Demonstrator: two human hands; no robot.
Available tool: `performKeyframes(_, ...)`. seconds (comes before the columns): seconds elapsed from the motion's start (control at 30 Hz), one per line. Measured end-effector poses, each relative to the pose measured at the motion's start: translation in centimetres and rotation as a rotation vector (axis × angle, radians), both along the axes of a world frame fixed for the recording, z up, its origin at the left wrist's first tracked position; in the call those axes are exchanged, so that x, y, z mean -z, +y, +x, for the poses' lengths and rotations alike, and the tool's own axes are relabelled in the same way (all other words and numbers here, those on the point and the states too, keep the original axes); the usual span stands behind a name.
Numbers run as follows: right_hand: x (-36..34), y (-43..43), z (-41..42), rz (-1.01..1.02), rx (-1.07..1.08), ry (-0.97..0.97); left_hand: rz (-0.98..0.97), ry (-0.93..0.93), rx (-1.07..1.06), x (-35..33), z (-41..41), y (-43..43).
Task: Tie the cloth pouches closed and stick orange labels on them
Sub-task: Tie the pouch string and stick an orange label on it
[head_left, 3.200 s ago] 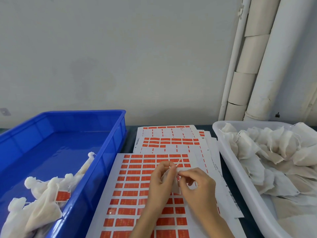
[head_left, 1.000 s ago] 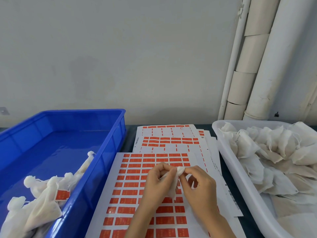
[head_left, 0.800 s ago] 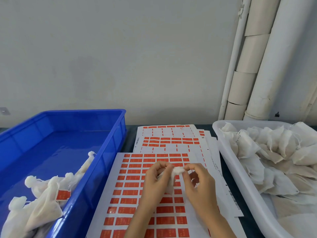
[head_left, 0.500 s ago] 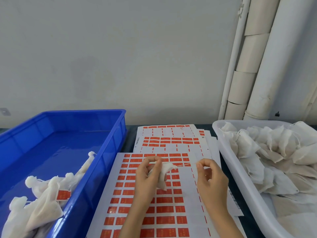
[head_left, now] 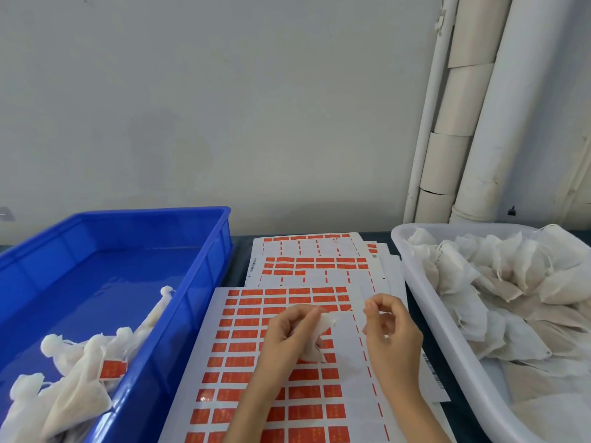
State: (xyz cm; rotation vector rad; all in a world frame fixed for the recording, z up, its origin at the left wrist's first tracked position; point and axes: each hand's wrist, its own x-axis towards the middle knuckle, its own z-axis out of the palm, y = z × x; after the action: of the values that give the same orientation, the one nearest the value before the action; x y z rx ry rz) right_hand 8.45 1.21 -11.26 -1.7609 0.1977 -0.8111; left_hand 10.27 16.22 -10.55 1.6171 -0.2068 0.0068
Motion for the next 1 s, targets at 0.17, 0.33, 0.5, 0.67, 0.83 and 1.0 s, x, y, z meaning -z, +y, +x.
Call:
performKeyframes(0.17,0.12,0.07,0.14,0.020,-0.012,-0.002,0.111,-0.038,-0.004,0.56,0.18,-0.13)
performKeyframes(0.33,0.19,0.15,0.11,-0.005,-0.019,0.020,0.040,-0.037,-0.005,0.54,0.26,0.03)
performKeyframes(0.5,0.26,0.26,0.04,-0.037,0.004,0.041,-0.006,-0.033,-0.036,0.58,0.35,0.17)
performKeyframes(0.67,0.40,0.26,0.26,-0.027,0.008,0.080,0.014,-0.031,-0.043,0.82,0.58,0.12)
performKeyframes(0.83,0.56,0.19,0.37,0.007,0.013,0.049,0.130,0.021,0.053,0.75,0.44,0.16)
performKeyframes(1.0,0.54,-0.24,0.25,0.057,0.064,-0.018,0.313,0.036,0.226,0.11,0.03,0.23)
